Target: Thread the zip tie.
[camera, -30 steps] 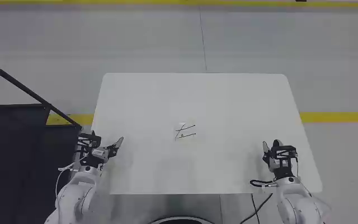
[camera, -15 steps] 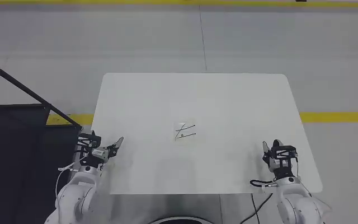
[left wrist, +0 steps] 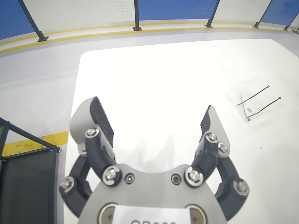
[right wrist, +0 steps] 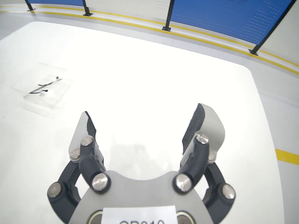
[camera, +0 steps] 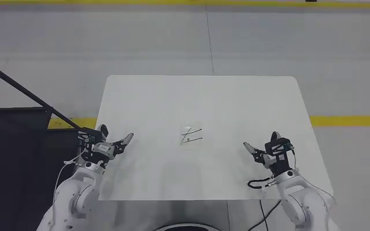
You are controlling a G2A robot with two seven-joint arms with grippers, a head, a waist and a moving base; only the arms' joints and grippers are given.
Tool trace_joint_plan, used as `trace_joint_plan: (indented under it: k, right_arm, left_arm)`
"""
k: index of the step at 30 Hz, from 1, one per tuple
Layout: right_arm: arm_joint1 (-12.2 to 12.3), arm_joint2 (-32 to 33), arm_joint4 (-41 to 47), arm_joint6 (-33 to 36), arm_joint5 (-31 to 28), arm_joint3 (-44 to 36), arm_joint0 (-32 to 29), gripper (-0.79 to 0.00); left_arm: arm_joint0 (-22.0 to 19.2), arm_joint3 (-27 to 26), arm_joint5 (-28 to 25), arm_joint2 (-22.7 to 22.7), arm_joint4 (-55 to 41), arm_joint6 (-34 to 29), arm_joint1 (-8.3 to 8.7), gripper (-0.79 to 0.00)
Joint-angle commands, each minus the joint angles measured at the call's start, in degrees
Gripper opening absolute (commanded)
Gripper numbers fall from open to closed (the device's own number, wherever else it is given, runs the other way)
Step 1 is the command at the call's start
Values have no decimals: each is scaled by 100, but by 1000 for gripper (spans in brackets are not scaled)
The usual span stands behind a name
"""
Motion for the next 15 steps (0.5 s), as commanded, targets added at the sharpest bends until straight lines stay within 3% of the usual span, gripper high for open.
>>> trace_joint_plan:
  k: [1, 9, 15]
  right_arm:
    - [-10, -107, 243, 251, -150, -1, 245, 0]
    - [-65, -565, 1486, 1159, -682, 461, 1080, 0]
    - [-66, -571, 1522, 1207, -684, 485, 1119, 0]
  left_arm:
    - [-104, 89, -153, -23, -162, -38, 2, 0]
    - [-297, 380, -802, -77, -570, -34, 19, 0]
    - [-297, 380, -802, -77, -570, -34, 19, 0]
